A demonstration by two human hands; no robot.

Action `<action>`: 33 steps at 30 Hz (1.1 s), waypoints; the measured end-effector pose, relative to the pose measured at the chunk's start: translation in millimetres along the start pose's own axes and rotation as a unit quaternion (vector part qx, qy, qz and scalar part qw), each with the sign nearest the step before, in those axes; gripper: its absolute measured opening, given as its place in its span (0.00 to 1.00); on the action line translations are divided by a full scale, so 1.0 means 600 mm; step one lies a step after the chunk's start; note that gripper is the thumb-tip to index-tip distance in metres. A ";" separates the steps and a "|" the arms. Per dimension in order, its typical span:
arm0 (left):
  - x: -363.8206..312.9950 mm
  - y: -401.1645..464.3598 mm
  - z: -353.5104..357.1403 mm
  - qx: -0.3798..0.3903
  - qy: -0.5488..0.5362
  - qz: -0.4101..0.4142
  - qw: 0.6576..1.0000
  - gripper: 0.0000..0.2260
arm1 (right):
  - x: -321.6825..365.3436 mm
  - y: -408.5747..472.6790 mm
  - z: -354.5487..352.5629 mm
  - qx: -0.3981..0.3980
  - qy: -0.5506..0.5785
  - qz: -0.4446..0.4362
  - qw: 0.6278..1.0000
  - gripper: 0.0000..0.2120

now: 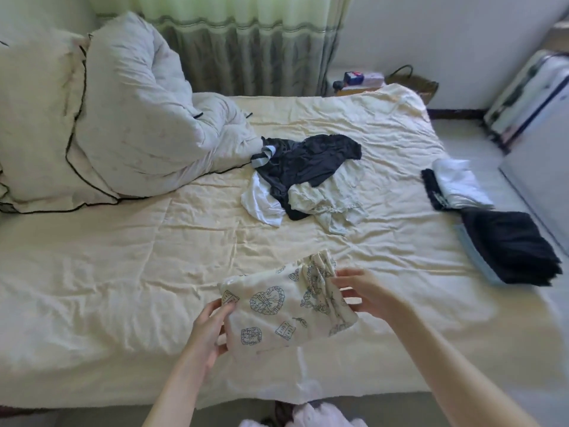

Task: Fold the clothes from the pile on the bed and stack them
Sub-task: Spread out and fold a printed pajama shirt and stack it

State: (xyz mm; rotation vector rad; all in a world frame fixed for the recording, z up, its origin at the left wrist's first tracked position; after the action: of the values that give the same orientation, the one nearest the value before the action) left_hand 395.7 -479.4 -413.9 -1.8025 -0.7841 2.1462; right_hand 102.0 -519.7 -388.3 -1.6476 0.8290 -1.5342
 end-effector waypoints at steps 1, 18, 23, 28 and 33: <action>0.002 0.001 0.018 0.022 0.006 0.002 1.000 0.11 | -0.017 -0.011 -0.017 -0.017 0.019 -0.003 1.000 0.03; 0.090 -0.054 0.312 0.252 0.181 -0.015 0.951 0.08 | -0.321 -0.154 -0.244 -0.150 0.281 0.020 0.948 0.08; 0.093 -0.033 0.448 0.271 0.222 -0.007 0.937 0.06 | -0.330 -0.127 -0.352 -0.134 0.307 0.028 0.942 0.08; 0.076 0.017 0.624 0.262 0.252 0.019 0.931 0.03 | -0.278 -0.065 -0.509 -0.106 0.292 0.038 0.950 0.04; 0.054 0.081 0.861 0.220 0.251 0.057 0.941 0.06 | -0.182 0.019 -0.732 -0.079 0.282 0.033 0.956 0.03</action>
State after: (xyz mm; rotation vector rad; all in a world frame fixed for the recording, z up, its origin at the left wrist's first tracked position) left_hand -100.8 -632.7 -415.7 -2.0284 -0.0711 1.6177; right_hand -344.3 -468.7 -444.3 -1.2718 1.3191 -1.9656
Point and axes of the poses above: each hand's wrist, its own y-axis towards the middle knuckle, its own z-axis out of the palm, x = y × z, the point moved 9 cm from there along y, towards the middle knuckle, and after that the axes turned 11 degrees about z, right-handed, at the moved point
